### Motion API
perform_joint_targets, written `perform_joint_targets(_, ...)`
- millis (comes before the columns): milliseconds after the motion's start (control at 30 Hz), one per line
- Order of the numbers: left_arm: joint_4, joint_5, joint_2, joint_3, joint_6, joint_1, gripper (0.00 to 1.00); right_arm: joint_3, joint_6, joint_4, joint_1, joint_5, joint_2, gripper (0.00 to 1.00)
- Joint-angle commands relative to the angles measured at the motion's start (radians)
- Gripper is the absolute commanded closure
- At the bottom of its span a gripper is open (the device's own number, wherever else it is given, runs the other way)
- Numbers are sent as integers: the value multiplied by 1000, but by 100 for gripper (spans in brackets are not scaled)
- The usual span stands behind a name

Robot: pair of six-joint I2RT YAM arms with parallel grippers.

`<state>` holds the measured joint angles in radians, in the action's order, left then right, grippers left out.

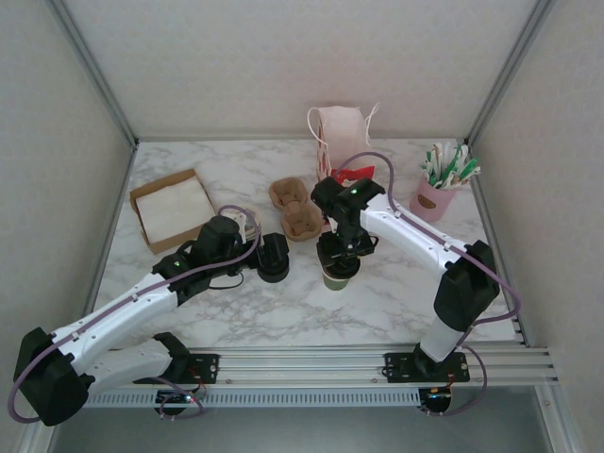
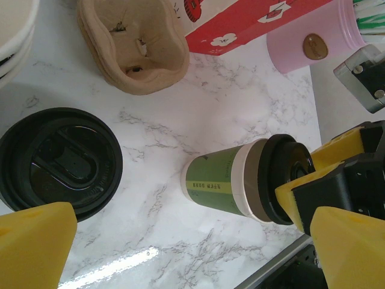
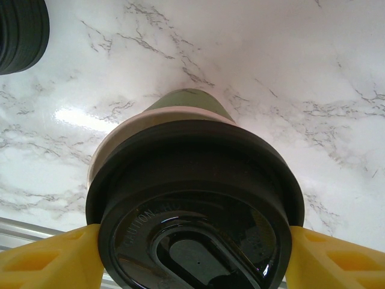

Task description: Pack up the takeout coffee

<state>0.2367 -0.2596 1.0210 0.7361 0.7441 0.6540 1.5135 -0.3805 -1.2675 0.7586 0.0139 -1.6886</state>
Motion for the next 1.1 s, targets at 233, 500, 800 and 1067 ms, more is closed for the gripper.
perform_joint_targets(233, 3, 26, -13, -14, -11, 7, 0, 37, 9, -5, 26, -3, -39, 28)
perform_joint_targets(500, 6, 26, -16, -15, -11, 7, 0, 36, 9, -4, 32, 3, -55, 27)
perform_joint_targets(800, 10, 29, -15, -13, -11, 7, 0, 36, 11, 2, 36, 3, -74, 28)
perform_joint_targets(1067, 13, 29, -15, -12, -10, 7, 0, 30, 16, 2, 38, 1, -85, 28)
